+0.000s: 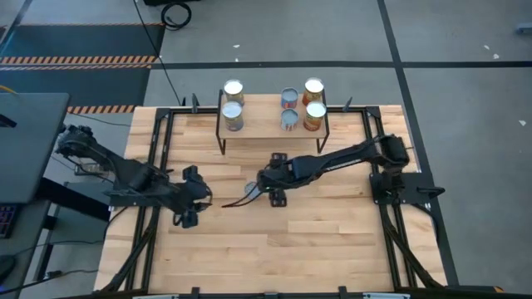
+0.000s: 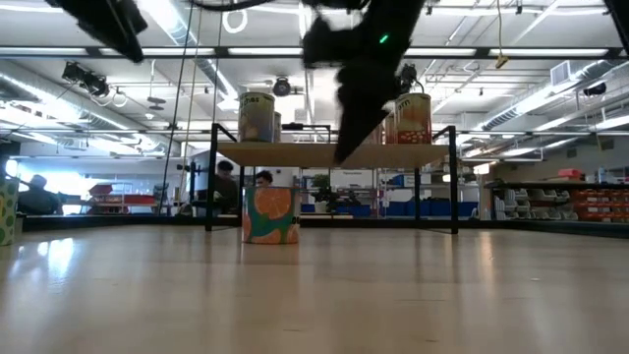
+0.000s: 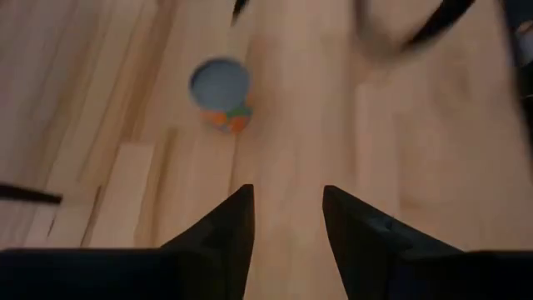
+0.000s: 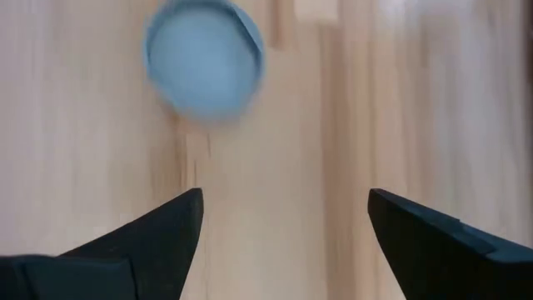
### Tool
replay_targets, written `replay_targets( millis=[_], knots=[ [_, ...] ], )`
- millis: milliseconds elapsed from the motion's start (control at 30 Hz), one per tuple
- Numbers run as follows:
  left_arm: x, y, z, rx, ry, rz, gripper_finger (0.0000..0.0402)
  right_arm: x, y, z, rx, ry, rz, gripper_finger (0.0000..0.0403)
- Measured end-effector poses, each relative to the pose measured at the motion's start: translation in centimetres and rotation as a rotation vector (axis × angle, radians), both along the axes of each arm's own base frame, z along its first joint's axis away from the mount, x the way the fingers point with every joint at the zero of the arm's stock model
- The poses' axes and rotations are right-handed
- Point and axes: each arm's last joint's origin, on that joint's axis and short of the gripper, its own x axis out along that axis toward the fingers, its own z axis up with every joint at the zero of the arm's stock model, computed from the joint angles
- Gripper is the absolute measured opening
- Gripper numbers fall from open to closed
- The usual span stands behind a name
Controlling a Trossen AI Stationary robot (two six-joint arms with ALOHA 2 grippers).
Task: Pick and place cans onto a shelf
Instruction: Put the canned oranges on the shelf
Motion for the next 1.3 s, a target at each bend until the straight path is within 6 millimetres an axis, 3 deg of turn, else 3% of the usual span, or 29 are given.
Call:
replay_targets(
  millis=[200, 333, 467, 700, 867, 1067, 1300],
  knots=[
    [2.2, 0.2, -2.3, 0.009, 0.149, 0.038, 0.0206, -5.3, 1.0, 6.0, 0.050, 0.025, -0.112, 0.0347],
    [4.2, 0.7, -4.1, 0.000, 0.229, 0.031, 0.0271, -8.4, 1.6, 9.6, 0.095, -0.077, -0.195, 0.0347],
    [6.5, 1.1, -6.2, 0.041, 0.272, 0.007, 0.0330, -10.6, 1.7, 11.9, 0.116, -0.205, -0.281, 0.0347],
    [11.2, 3.5, -10.7, 0.062, 0.291, 0.074, 0.0357, -12.5, 1.2, 13.6, 0.098, -0.298, -0.344, 0.0347],
    [13.0, 5.2, -13.1, -0.003, 0.296, 0.134, 0.0357, -12.8, 0.9, 13.8, 0.072, -0.282, -0.307, 0.0347],
    [14.2, 4.9, -13.3, -0.061, 0.192, 0.147, 0.0357, -12.8, 0.9, 13.7, 0.035, -0.242, -0.247, 0.0347],
    [15.2, 3.9, -12.5, 0.016, 0.033, 0.185, 0.0357, -12.9, 0.3, 13.6, 0.028, -0.211, -0.240, 0.0347]
  ],
)
